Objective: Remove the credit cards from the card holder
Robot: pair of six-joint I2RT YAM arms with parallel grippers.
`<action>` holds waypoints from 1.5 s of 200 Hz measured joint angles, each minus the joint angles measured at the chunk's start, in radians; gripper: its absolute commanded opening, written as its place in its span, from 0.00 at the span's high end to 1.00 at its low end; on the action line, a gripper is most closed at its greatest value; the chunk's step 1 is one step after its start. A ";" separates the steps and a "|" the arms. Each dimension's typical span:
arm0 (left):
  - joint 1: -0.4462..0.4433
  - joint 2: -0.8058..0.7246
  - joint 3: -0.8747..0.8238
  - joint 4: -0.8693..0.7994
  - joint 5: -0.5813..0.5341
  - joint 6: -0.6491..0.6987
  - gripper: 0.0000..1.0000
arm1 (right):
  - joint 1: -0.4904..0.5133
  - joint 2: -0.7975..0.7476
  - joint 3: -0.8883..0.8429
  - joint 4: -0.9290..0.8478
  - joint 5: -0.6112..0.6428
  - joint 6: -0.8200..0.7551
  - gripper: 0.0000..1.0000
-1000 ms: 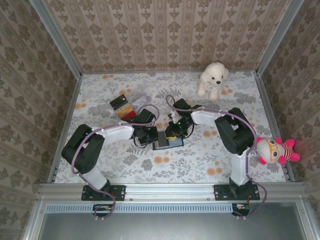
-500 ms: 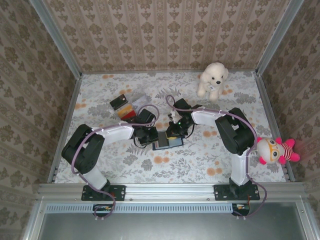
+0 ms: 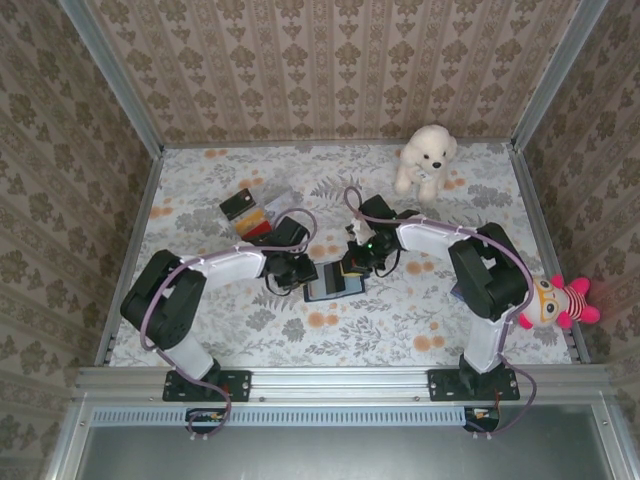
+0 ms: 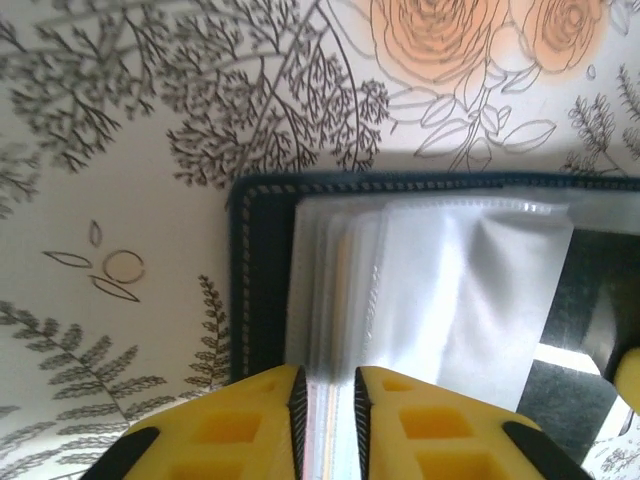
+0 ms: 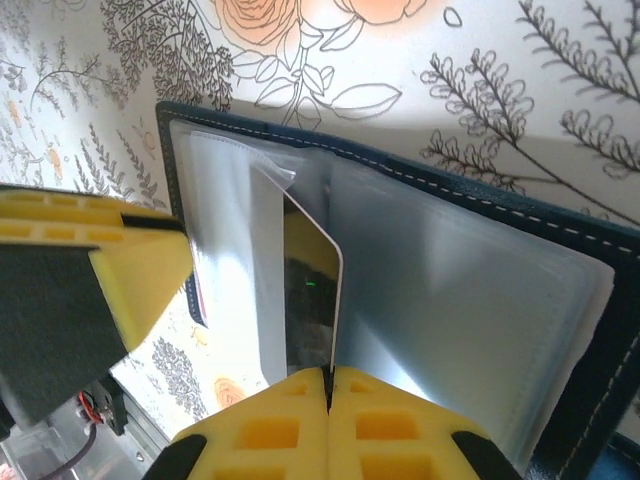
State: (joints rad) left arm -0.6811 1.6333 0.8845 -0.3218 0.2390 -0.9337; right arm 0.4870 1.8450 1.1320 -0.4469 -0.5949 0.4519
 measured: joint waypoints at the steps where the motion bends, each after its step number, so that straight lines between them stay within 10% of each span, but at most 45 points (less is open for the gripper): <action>1: 0.002 -0.001 0.000 0.000 0.000 0.000 0.71 | -0.001 -0.002 -0.002 0.001 0.000 0.000 0.96; 118: 0.127 -0.190 -0.078 0.027 0.043 0.028 0.00 | -0.060 -0.135 -0.106 0.078 -0.061 0.053 0.98; 253: 0.115 -0.205 -0.096 0.327 0.325 0.029 0.03 | -0.171 -0.171 -0.097 0.317 -0.374 0.252 0.99; 300: 0.103 -0.146 -0.055 0.563 0.433 -0.087 0.38 | -0.197 -0.199 -0.091 0.466 -0.474 0.391 1.00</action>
State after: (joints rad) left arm -0.5781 1.4872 0.8291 0.2413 0.6724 -1.0203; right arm 0.2901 1.6463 1.0409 0.0193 -1.0691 0.8425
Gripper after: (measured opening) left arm 0.701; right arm 0.045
